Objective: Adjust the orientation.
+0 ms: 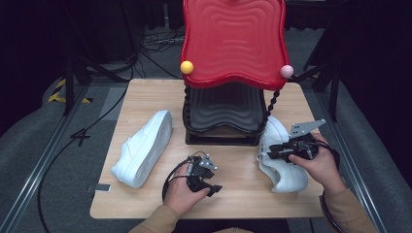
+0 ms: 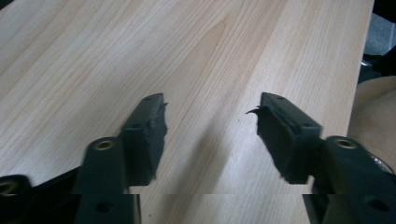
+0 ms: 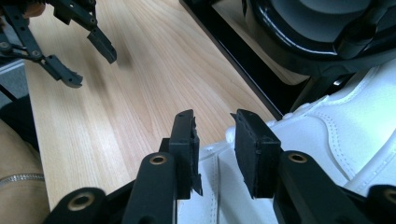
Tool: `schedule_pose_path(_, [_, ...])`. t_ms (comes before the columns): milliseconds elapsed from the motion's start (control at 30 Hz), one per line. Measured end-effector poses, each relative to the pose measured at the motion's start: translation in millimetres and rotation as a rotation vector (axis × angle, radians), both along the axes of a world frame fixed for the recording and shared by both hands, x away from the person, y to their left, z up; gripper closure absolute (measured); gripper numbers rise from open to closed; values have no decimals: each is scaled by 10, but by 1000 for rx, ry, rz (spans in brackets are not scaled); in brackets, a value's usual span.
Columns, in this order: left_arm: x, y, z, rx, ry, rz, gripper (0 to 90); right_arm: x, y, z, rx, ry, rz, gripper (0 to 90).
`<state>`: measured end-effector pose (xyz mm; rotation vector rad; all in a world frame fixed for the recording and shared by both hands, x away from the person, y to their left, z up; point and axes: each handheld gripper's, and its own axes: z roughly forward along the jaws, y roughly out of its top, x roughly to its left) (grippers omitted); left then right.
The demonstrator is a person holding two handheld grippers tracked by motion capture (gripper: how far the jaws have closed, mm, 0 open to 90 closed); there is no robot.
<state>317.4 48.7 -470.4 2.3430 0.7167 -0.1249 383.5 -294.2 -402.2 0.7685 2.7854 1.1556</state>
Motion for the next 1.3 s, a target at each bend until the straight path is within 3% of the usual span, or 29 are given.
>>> schedule_pose_path(167, [5, 79, 68, -1, -12, -23, 558, -6, -2, 1, 2, 2, 8, 707])
schedule_pose_path(333, [7, 155, 126, 12, -19, -56, 736, -1, -16, 5, 6, 0, 6, 708])
schedule_pose_path(433, [5, 191, 156, 9, -28, -55, 886, 2, -23, -5, 4, 2, 5, 708])
schedule_pose_path(700, [39, 398, 320, -11, -28, -91, 899, 0, -44, -4, 8, 2, -2, 703])
schedule_pose_path(1000, [57, 734, 510, -43, -57, -63, 899, 8, -54, -16, 4, 5, -4, 701])
schedule_pose_path(1133, [52, 878, 580, -55, -82, -79, 899, 7, -58, -18, 3, 6, -5, 699])
schedule_pose_path(1300, [45, 1079, 670, -60, -97, -42, 899, 5, -72, -11, 4, 4, -10, 699])
